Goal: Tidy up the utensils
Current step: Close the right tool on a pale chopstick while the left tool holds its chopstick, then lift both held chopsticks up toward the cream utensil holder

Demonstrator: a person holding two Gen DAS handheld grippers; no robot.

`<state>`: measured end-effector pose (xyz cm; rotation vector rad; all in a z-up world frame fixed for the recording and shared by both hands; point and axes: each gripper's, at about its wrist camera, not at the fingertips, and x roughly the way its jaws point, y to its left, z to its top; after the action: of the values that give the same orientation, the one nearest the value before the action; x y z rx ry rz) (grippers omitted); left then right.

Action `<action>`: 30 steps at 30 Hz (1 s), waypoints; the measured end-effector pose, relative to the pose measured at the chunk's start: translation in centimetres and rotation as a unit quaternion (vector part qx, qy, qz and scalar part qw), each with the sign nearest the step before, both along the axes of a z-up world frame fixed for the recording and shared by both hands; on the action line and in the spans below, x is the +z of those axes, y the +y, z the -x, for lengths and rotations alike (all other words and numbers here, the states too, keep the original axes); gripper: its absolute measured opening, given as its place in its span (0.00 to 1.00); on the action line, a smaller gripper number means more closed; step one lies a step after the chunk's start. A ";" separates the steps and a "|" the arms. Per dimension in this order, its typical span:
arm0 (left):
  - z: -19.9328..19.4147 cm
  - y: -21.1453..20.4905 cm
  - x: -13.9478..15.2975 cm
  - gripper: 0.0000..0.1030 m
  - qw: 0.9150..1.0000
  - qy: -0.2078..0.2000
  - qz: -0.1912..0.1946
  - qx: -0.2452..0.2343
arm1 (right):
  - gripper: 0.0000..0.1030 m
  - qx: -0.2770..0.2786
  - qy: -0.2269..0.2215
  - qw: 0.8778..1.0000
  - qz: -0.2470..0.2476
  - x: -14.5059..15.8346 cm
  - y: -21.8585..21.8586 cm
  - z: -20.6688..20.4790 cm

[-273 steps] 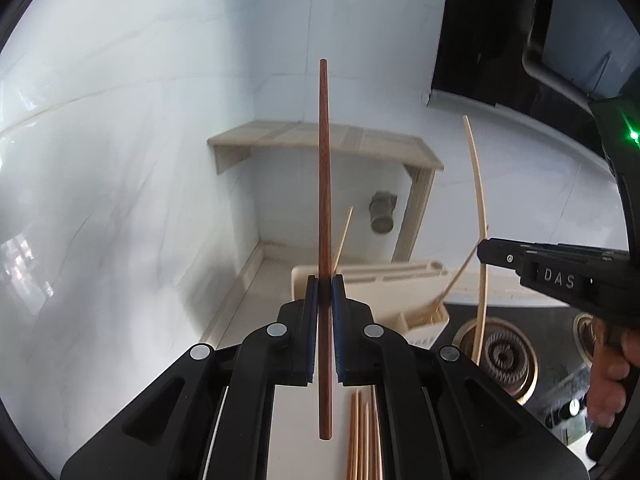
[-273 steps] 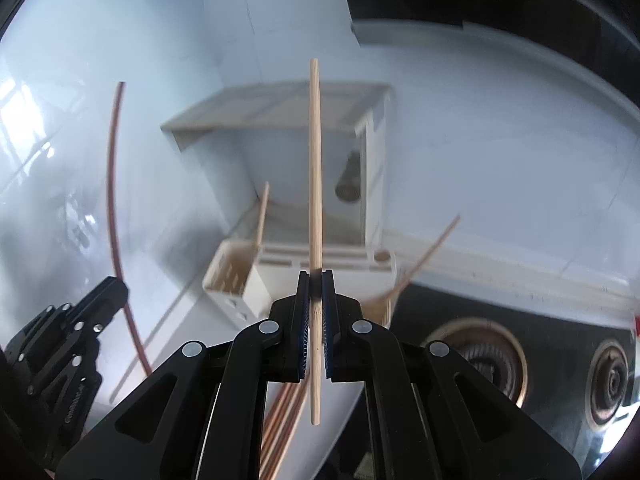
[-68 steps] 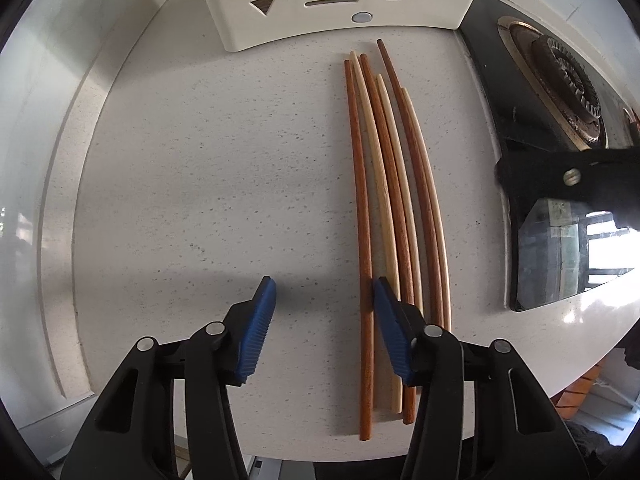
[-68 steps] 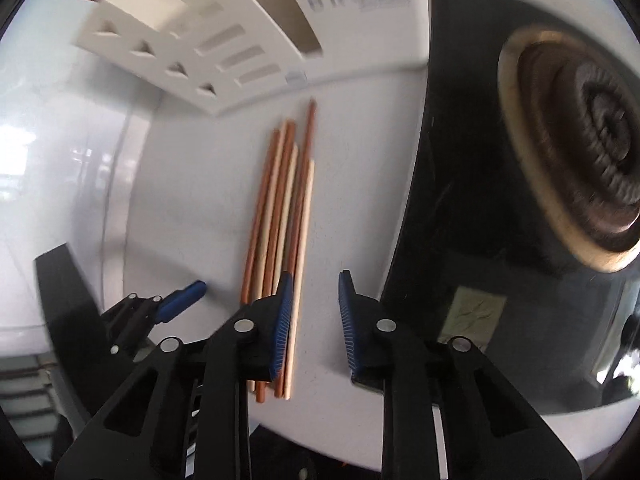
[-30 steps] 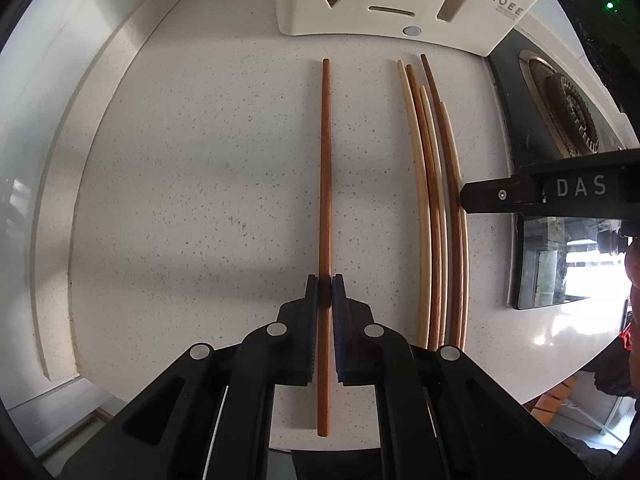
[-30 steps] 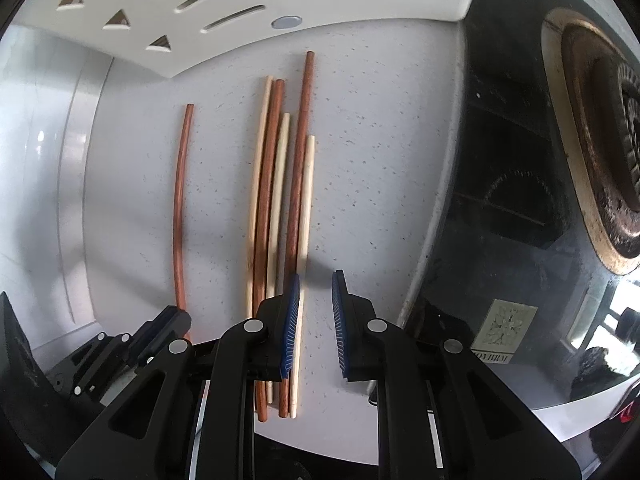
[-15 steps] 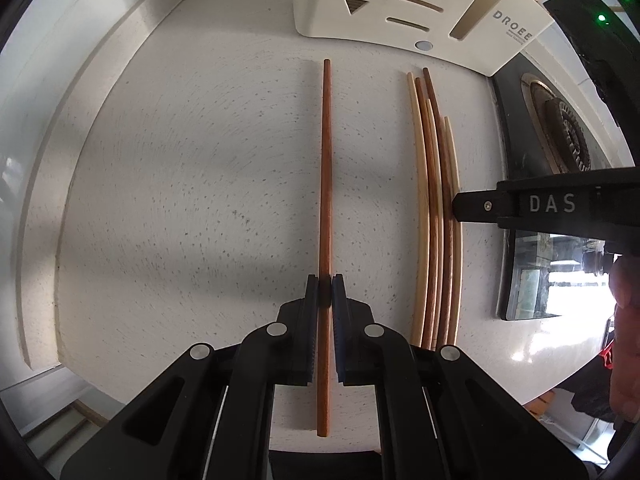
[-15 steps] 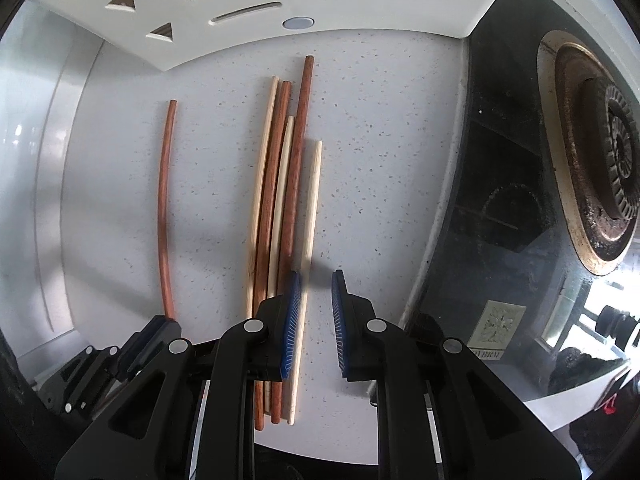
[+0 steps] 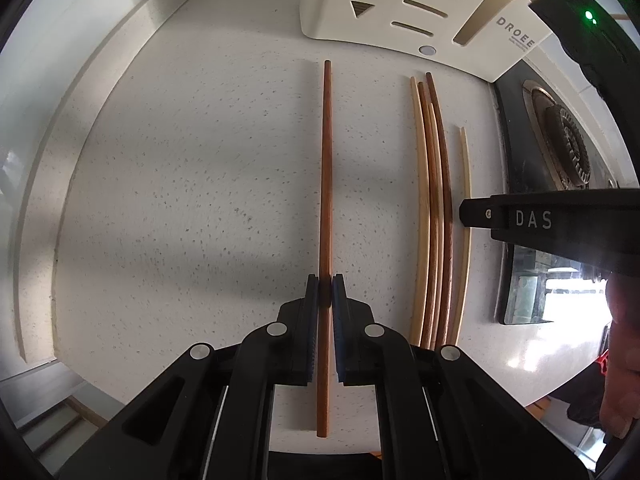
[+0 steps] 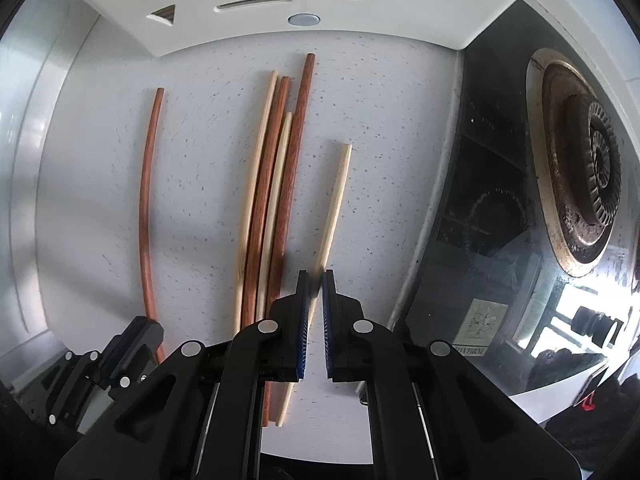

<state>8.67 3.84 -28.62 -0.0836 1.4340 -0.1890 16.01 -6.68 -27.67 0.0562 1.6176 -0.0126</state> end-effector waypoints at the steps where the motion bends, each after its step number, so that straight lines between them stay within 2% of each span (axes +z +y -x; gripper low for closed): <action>1: 0.0 0.0 0.0 0.06 1.000 0.001 -0.003 0.000 | 0.07 -0.002 0.002 1.000 -0.004 -0.1 0.0 0.0; 8: 0.0 -1.4 0.1 0.06 0.999 0.004 -0.044 -0.022 | 0.05 -0.025 0.014 0.998 -0.064 -0.2 -1.9 -0.2; 13: -0.4 -2.2 0.0 0.07 0.997 0.018 -0.063 -0.029 | 0.05 -0.033 -0.001 0.994 -0.102 0.9 -2.8 0.9; 20: -0.5 -3.2 0.0 0.06 0.995 0.025 -0.086 -0.045 | 0.05 -0.042 -0.029 0.991 -0.124 2.4 -4.9 2.2; 24: -0.5 -2.7 0.0 0.06 0.996 0.024 -0.072 -0.036 | 0.05 -0.046 -0.047 0.989 -0.132 3.2 -6.1 2.4; 30: 0.5 -2.8 0.7 0.06 0.996 0.010 -0.076 -0.047 | 0.05 -0.040 -0.080 0.989 -0.118 3.7 -7.4 4.3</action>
<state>8.19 1.02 -27.95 0.1067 1.4693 -0.1557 11.71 -14.05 -23.97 0.2985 1.4487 0.1188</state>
